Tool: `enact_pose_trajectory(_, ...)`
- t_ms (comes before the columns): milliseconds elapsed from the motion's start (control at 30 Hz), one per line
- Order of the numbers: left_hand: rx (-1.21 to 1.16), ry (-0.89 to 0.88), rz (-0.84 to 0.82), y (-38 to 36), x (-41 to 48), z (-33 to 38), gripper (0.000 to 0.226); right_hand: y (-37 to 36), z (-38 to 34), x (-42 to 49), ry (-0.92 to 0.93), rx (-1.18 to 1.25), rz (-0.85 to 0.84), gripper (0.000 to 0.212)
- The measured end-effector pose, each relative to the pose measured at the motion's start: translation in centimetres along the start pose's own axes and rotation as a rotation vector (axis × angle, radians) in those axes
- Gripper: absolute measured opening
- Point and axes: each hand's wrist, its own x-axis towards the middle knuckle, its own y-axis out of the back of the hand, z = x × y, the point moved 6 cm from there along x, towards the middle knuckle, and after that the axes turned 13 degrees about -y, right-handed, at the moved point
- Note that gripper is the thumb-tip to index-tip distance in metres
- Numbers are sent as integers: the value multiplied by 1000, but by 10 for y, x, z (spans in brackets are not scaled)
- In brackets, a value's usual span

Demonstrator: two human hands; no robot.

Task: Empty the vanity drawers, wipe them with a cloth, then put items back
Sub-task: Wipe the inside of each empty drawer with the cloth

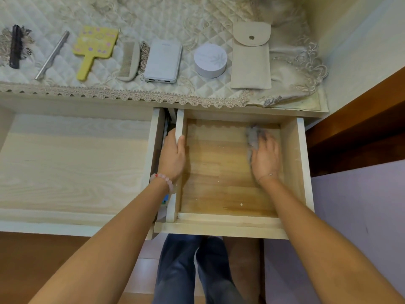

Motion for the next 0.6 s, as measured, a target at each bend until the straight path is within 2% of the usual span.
enact_pose_trajectory(67,-31,10,-5,-1,-1,-2,31,6,18,15,-72,-28,25,52)
enact_pose_trajectory(267,-89,28,-10,-1,0,-5,34,2,19,10,-133,-14,106,50)
enact_pose_trajectory(400,-118,33,-22,-1,-1,-6,35,3,22,11,-155,82,86,50)
enact_pose_trajectory(600,-172,62,-2,0,-4,-12,40,3,15,30,-257,258,149,47)
